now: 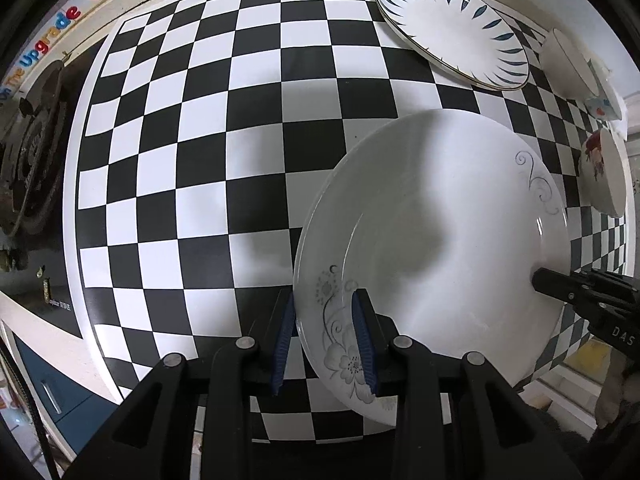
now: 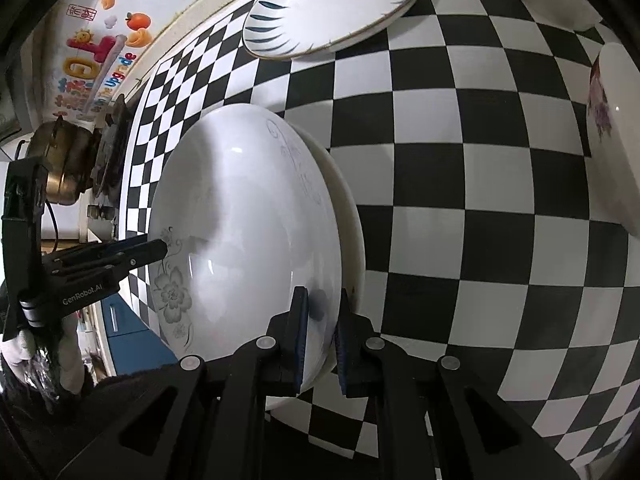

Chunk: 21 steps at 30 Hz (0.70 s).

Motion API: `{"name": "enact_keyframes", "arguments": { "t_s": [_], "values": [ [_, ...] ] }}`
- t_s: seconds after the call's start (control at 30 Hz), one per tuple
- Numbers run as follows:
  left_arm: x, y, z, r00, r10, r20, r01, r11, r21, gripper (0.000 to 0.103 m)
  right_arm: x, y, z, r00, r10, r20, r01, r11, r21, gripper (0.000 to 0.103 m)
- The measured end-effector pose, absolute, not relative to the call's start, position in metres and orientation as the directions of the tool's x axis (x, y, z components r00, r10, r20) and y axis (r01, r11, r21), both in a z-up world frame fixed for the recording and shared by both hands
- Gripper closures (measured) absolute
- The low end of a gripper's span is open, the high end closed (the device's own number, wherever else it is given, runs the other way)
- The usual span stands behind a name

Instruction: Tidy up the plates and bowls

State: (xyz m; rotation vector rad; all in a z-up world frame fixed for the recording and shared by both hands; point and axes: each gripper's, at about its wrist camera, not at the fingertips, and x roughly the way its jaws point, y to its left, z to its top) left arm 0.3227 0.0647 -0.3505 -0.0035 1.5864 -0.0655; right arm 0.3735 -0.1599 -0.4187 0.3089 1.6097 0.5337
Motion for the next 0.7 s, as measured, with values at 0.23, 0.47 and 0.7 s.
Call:
{"name": "enact_keyframes", "arguments": {
  "t_s": [0.23,0.47,0.7],
  "values": [
    [0.324,0.054,-0.349,-0.016,-0.021,-1.0,0.043,0.999,-0.021,0.076,0.377,-0.157,-0.419,-0.141,0.487,-0.862,-0.11,0.857,0.503,0.086],
    [0.326,0.052,-0.339,0.002,-0.02,-1.0,0.034,0.999,-0.02,0.076,0.379,-0.157,-0.417,-0.169,0.471,-0.866,-0.09,0.867,0.489,0.085],
    [0.337,0.049,-0.308,0.057,-0.033,-0.998,0.032,0.999,-0.031,0.076,0.389,-0.173,-0.397,-0.161,0.447,-0.88,-0.074,0.884,0.462,0.068]
  ]
}}
